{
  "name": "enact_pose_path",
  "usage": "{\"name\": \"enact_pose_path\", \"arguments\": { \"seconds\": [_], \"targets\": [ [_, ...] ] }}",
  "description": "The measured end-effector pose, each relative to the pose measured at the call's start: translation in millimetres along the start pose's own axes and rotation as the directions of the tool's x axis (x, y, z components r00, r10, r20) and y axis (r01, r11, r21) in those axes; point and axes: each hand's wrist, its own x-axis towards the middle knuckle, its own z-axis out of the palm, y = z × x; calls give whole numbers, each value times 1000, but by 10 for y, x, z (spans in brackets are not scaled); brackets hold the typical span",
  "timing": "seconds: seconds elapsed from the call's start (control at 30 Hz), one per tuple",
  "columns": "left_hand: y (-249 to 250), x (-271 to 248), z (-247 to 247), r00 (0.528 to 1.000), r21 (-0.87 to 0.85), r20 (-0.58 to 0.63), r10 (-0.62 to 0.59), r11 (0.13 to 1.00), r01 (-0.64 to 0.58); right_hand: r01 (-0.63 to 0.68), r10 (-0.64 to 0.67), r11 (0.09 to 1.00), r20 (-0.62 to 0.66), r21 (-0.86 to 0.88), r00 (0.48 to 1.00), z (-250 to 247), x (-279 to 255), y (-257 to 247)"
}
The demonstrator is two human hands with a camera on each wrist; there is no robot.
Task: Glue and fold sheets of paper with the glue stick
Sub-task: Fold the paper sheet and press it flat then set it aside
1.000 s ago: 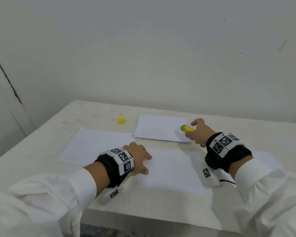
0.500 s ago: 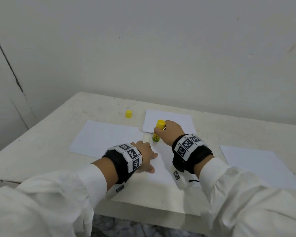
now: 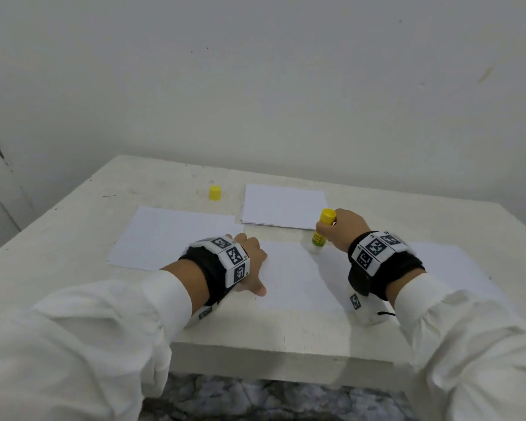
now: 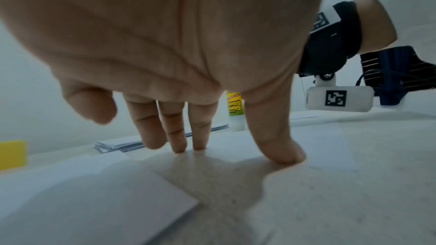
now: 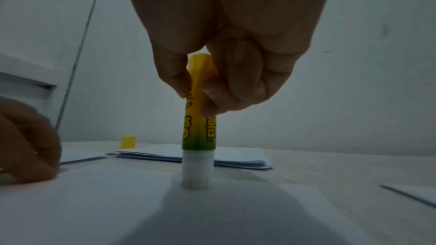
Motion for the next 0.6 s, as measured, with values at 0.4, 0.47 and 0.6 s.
{"name": "enact_pose_path", "arguments": {
  "seconds": [0.4,0.47,0.6],
  "targets": [
    [-79,35,-42,987,-105,118,-106,987,119,-146,146,989,-80,-2,986,-190,-10,413],
    [-92,36,-47,989,-95,128,-79,991,91,-168,168,986,-79,10,983,-192,-6,411],
    [-96,13,-93,993,-32,121,4,999,-1,-196,221,961,-118,193,968,-168,-43,394]
  ]
}}
